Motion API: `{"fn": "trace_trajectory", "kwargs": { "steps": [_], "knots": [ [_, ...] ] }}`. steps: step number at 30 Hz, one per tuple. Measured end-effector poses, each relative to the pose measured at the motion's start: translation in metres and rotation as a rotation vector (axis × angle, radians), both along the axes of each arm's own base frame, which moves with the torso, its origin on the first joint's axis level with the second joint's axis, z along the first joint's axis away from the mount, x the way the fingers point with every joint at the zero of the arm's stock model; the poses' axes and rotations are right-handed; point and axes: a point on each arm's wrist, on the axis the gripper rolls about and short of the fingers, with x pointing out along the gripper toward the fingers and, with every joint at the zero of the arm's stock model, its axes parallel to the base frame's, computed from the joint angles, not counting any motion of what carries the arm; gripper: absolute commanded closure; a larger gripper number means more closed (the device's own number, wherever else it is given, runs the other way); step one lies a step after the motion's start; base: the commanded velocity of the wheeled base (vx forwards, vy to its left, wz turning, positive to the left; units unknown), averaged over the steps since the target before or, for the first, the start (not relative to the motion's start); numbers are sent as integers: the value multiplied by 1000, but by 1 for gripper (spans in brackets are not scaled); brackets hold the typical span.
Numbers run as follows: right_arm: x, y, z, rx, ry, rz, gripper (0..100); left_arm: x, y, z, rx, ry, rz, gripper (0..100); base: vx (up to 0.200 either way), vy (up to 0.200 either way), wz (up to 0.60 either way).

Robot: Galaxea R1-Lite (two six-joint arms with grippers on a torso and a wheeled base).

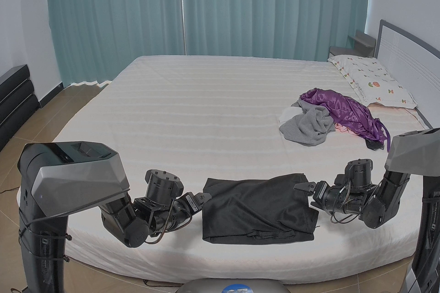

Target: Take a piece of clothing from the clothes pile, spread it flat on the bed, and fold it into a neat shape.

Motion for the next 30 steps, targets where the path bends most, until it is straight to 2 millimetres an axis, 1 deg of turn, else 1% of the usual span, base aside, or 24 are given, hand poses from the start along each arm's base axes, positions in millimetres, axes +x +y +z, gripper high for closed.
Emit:
{"fn": "trace_trajectory", "kwargs": {
  "steps": [3,9,12,17,23,30],
  "knots": [
    [-2,0,0,-2,3,3,0,-2,-1,0,1,2,-4,0,0,0,0],
    [-4,3,1,1,-15,11,0,-3,0,1,8,2,5,0,-200,0,0],
    [-7,4,1,0,-9,17,0,-6,-3,0,20,-1,7,0,-200,0,0],
    [-12,10,0,-5,-6,39,0,-12,-9,-1,32,4,-15,0,0,0,0],
    [-17,18,0,-5,-22,70,0,-19,-12,-4,64,11,-16,0,0,0,0],
    [-23,27,-6,-32,-21,118,0,-18,-10,-4,71,7,-9,0,0,0,0]
  ]
}}
